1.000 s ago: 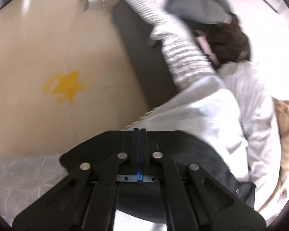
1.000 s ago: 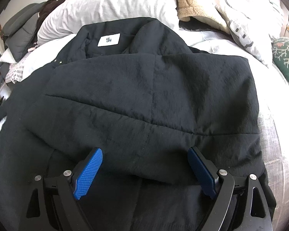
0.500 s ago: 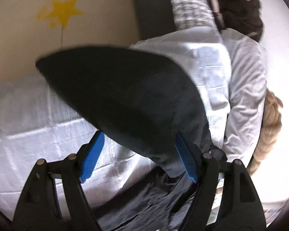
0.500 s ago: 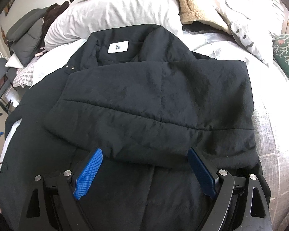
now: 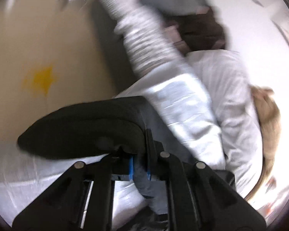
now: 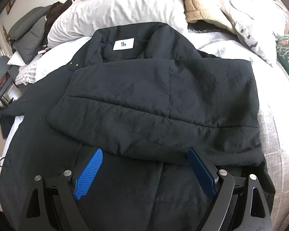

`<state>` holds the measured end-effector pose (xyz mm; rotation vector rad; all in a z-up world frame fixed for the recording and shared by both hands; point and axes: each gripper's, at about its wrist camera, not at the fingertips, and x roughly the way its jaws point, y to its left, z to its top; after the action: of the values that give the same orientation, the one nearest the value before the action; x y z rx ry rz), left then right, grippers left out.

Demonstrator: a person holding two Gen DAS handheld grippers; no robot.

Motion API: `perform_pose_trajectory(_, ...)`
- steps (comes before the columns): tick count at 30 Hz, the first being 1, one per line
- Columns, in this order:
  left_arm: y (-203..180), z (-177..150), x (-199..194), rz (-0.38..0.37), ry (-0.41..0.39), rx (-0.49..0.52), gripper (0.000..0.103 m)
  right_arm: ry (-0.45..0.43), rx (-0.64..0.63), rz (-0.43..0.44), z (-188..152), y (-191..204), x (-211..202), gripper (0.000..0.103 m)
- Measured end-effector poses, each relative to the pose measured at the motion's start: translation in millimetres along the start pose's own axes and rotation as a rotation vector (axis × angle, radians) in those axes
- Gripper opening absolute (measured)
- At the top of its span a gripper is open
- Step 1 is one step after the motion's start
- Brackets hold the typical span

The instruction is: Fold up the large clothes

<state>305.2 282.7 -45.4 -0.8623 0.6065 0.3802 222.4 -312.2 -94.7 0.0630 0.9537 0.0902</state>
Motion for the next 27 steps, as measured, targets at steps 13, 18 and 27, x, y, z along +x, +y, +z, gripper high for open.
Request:
perform_pose_trajectory(13, -208.7, -150.7, -60.5, -0.45, 0.002, 0.865, 0.012, -0.015, 0.05, 0.019, -1.0, -11.4, -5.0, 0.092)
perform_pose_trajectory(18, -211.5, -257.1, -10.9, -0.563, 0.494, 1.182, 0.049, -0.015, 0.062, 0.028, -1.6, -15.0, -5.2, 0.092)
perform_pose_trajectory(27, -158.9, -331.8, -34.0, -0.501, 0.683, 1.55, 0.064, -0.014, 0.111, 0.076, 2.9, -23.7, -10.2, 0.092)
